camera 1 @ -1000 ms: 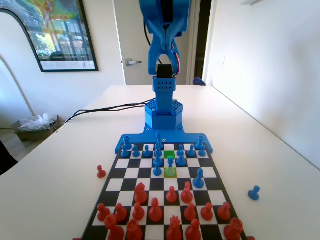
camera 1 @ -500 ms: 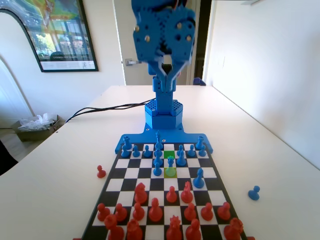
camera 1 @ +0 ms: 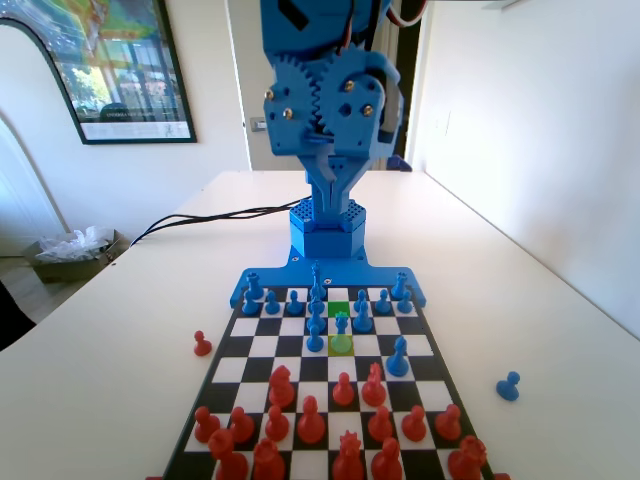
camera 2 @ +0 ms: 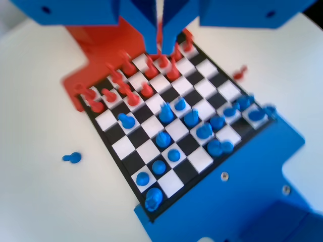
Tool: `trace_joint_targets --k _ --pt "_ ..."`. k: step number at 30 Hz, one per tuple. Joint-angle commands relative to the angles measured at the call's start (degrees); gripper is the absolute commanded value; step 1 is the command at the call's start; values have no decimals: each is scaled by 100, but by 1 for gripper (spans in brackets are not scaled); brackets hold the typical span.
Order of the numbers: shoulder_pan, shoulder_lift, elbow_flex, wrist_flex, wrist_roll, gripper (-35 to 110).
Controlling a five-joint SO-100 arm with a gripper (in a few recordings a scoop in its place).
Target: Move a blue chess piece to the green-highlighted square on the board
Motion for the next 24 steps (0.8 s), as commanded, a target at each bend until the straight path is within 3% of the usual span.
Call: trace_joint_targets --k 1,10,24 --pt "-62 44 316 -378 580 8" --pt "79 -369 1046 -1538 1521 9" --pt "44 -1063 791 -1767 2013 8"
